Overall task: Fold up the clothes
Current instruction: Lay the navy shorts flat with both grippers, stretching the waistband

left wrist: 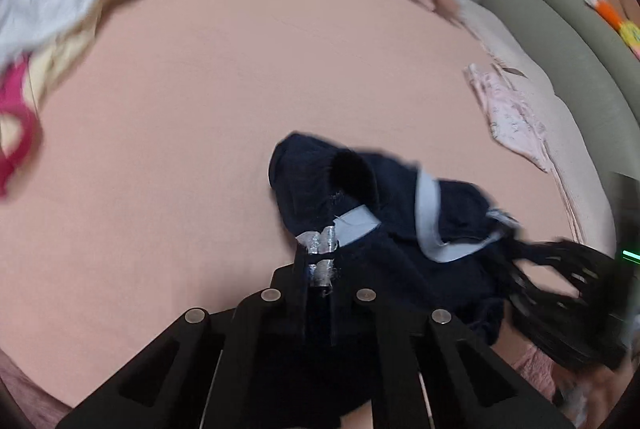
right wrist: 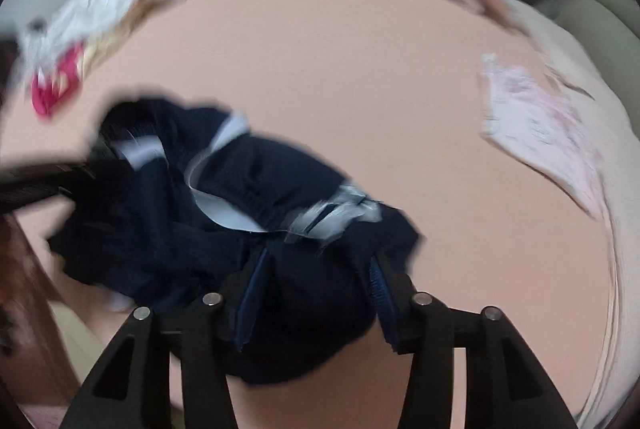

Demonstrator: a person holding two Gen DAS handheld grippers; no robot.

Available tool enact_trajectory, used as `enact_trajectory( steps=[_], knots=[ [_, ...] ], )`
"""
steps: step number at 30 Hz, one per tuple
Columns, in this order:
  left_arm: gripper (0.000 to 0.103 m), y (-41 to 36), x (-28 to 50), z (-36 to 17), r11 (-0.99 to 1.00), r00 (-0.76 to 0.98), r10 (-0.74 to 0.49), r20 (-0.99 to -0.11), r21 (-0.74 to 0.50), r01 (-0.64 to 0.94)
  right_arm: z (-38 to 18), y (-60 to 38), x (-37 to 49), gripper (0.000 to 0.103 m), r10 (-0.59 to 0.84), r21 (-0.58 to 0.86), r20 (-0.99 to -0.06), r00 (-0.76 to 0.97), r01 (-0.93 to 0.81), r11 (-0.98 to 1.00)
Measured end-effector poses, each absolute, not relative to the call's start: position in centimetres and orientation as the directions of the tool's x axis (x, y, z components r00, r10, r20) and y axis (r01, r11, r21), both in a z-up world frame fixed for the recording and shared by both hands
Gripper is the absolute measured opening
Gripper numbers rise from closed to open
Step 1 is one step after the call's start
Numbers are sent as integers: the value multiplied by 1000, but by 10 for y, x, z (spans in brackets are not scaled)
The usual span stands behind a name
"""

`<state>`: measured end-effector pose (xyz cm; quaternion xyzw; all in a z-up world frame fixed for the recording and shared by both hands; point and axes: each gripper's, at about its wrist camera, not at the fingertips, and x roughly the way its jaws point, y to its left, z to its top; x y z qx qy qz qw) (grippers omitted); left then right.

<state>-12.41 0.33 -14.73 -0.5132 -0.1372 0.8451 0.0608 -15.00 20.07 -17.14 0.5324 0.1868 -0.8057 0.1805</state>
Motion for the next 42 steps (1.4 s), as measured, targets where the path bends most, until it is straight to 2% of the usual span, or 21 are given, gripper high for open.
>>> enact_trajectory(
  steps=[1,4,7,10,13,15,16,18,21,23,26,27,30,31,34,36,38,40,42],
  knots=[
    [5,1,-127,-130,-964,-497,222,-839,-266,18,-181,197,-157,8,-46,-140,-935,-353,483,-865],
    [5,-11,-139,-77,-983,-593,163,-788,-179,-32,-150,215,-185,6,-81,-74,-918,-388,369,-926],
    [5,-16,-148,-10,-984,-688,177,-704,-149,-100,-82,234,-195,6,-100,-77,-843,-528,303,-950],
    [5,-14,-135,63,-984,-798,174,-576,-64,-169,-5,256,-187,6,-199,29,-728,-656,260,-965],
    [6,-13,-108,107,-982,-868,170,-467,-2,-191,60,282,-163,6,-293,174,-568,-769,235,-956],
    [6,-16,-93,100,-980,-860,188,-475,-31,-197,77,306,-141,6,-361,309,-496,-790,228,-923],
    [6,-18,-86,95,-979,-853,195,-484,-46,-198,64,306,-136,6,-362,312,-529,-768,220,-924],
    [6,-19,-83,49,-981,-787,186,-588,-70,-179,39,307,-126,8,-360,314,-597,-717,204,-927],
    [6,-18,-89,-21,-983,-662,180,-728,-107,-150,-47,290,-119,8,-242,151,-788,-566,204,-967],
    [6,-18,-92,-68,-984,-565,178,-806,-127,-128,-99,284,-111,8,-193,101,-872,-450,222,-970],
    [7,-17,-97,-139,-984,-402,176,-898,-153,-89,-158,280,-99,12,-145,81,-949,-279,230,-970],
    [7,-17,-99,-160,-984,-350,175,-920,-158,-76,-163,279,-94,15,-122,54,-953,-276,243,-969],
    [7,-17,-96,-160,-988,-374,157,-914,-141,-69,-158,271,-80,28,-62,-43,-940,-336,296,-954],
    [7,-17,-95,-158,-987,-387,159,-908,-142,-72,-151,269,-76,29,-49,-74,-929,-367,315,-946],
    [7,-13,-92,-153,-988,-415,151,-897,-124,-90,-129,267,-80,33,-57,-104,-898,-437,336,-936],
    [10,-9,-82,-152,-986,-421,158,-893,-123,-109,-123,263,-78,43,-81,-114,-888,-454,385,-916],
    [18,-4,-78,-149,-981,-402,181,-898,-135,-140,-121,258,-76,48,-86,-132,-893,-441,442,-887],
    [39,1,-69,-149,-972,-375,203,-904,-141,-187,-122,252,-65,48,-51,-179,-895,-444,462,-868],
    [41,5,-61,-144,-970,-396,194,-898,-114,-216,-131,255,-70,48,-22,-199,-904,-427,466,-862]
  ],
)
